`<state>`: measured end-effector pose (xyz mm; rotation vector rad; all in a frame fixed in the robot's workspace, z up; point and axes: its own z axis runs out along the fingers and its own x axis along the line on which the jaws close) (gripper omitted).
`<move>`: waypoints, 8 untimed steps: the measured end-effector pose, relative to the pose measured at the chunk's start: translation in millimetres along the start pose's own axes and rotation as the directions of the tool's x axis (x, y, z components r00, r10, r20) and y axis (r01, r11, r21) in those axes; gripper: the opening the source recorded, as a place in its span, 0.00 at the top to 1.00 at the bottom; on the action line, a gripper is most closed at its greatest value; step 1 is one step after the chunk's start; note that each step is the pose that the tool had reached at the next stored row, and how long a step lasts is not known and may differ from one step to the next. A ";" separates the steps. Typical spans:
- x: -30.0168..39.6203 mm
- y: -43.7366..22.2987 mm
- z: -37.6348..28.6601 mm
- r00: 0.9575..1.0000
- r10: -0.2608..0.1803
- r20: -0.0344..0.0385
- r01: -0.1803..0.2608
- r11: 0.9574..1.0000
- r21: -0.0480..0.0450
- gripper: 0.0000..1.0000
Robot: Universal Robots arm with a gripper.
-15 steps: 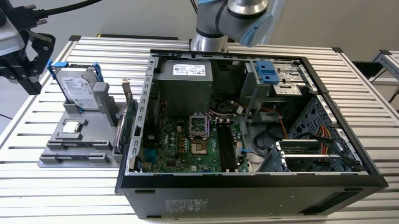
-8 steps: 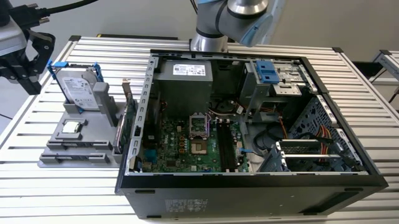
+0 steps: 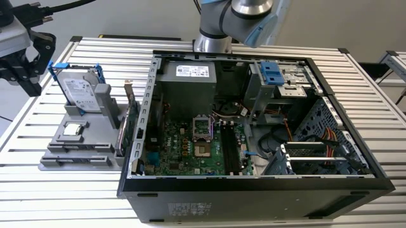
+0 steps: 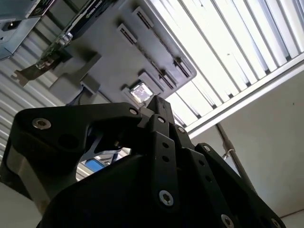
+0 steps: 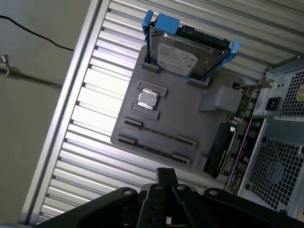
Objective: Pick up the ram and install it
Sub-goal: 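Pick up the ram and move it above insertion slot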
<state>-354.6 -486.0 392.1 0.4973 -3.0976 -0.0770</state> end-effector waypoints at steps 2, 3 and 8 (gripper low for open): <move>0.0 0.0 -0.1 1.000 -0.011 -0.001 0.011 1.000 0.000 1.00; 0.0 0.0 -0.1 1.000 -0.016 -0.001 0.016 1.000 0.000 1.00; 0.0 0.0 0.0 0.999 -0.043 -0.002 0.043 0.999 0.000 1.00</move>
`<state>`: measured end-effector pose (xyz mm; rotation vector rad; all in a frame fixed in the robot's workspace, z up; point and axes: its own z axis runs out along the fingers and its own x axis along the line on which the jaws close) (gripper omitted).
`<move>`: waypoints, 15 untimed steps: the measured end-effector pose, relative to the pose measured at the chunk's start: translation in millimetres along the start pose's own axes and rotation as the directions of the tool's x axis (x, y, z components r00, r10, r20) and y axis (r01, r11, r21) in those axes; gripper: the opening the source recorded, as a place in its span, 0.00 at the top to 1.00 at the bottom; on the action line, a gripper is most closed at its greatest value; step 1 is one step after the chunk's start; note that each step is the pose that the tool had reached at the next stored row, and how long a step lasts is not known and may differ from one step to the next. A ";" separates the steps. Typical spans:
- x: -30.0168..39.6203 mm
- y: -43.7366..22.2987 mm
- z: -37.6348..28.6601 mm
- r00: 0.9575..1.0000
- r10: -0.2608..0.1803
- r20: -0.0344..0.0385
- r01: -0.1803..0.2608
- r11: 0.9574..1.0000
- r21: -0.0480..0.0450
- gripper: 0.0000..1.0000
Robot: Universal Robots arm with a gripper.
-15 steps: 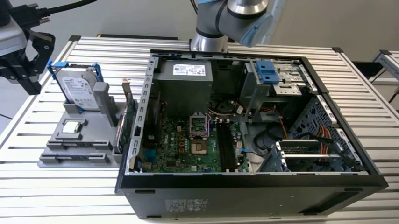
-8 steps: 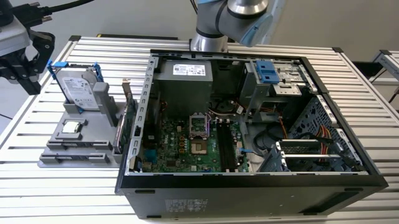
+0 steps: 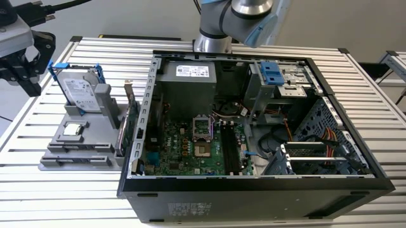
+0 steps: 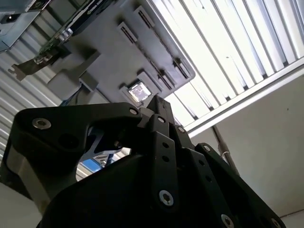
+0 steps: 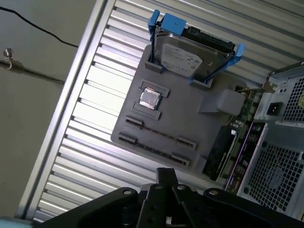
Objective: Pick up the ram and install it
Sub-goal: 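Pick up the ram and move it above insertion slot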
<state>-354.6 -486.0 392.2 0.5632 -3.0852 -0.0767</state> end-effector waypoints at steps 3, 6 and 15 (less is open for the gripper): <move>0.0 0.0 0.0 1.000 -0.016 -0.001 0.016 1.000 0.000 1.00; 0.0 0.0 0.0 0.999 -0.032 -0.002 0.032 0.999 0.000 1.00; 0.0 0.0 0.0 0.997 -0.079 -0.004 0.079 0.997 -0.001 1.00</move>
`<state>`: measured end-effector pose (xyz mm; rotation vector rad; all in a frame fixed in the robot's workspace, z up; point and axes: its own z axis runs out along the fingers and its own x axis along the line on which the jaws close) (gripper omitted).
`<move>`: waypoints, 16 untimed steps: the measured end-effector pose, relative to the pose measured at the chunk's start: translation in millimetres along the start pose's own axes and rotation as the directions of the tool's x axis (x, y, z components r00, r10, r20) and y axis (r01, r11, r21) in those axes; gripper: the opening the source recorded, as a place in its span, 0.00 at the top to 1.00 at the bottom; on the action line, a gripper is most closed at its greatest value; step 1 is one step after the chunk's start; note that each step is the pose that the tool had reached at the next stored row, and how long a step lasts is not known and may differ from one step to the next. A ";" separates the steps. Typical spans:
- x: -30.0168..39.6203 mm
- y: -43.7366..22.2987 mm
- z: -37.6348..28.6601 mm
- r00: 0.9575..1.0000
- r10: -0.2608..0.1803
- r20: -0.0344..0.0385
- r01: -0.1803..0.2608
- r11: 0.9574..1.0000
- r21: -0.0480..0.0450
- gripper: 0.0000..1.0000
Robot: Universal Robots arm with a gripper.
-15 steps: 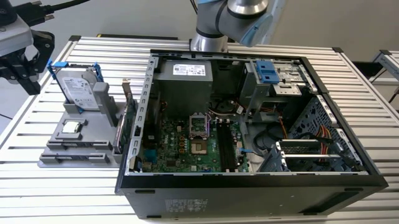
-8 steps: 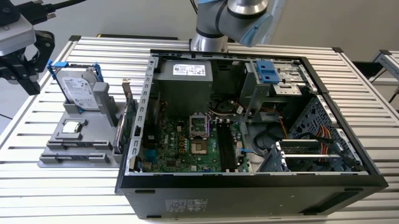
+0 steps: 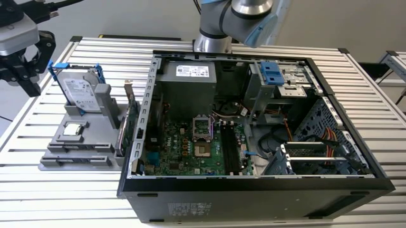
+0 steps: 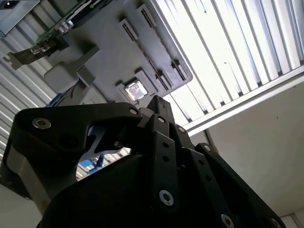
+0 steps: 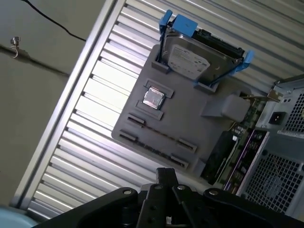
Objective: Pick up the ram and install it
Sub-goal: 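Pick up the ram and move it above insertion slot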
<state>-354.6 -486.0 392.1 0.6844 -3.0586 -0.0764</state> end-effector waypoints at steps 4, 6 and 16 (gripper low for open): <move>0.0 0.0 0.0 1.000 -0.021 -0.001 0.021 1.000 0.000 1.00; 0.0 0.0 0.0 0.999 -0.032 -0.002 0.032 0.999 0.000 1.00; 0.0 0.0 0.0 0.996 -0.087 -0.004 0.087 0.996 -0.001 1.00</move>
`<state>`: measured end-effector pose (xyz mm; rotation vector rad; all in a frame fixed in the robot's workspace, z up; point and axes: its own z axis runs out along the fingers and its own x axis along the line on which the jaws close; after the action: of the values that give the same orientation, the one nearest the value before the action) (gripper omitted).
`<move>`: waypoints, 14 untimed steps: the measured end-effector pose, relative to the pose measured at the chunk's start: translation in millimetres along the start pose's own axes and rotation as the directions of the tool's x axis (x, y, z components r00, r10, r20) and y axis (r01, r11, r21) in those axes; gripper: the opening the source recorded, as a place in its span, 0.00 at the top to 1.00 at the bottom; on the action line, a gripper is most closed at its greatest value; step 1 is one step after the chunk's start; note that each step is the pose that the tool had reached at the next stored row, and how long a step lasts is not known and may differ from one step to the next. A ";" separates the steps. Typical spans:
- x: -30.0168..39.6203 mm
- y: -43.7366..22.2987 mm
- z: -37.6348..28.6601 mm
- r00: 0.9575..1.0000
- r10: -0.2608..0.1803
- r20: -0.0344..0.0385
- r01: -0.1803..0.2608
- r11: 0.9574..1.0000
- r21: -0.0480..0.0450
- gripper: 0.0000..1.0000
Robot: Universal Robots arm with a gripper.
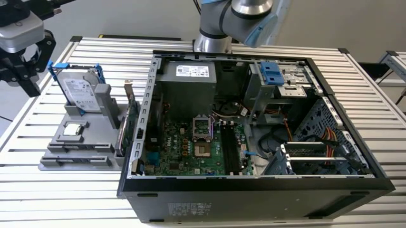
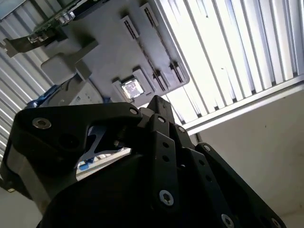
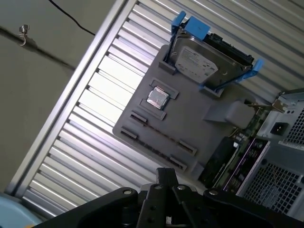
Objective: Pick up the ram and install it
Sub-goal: 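Pick up the ram and move it above insertion slot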
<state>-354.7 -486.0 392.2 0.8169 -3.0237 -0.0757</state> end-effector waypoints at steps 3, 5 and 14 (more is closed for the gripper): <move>0.0 0.0 0.0 1.000 -0.016 -0.001 0.016 1.000 0.000 1.00; 0.0 0.0 0.0 1.000 -0.027 -0.001 0.027 1.000 0.000 1.00; 0.1 0.0 0.0 0.997 -0.074 -0.004 0.074 0.997 0.000 1.00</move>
<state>-354.7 -486.0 392.2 0.9278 -2.9897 -0.0752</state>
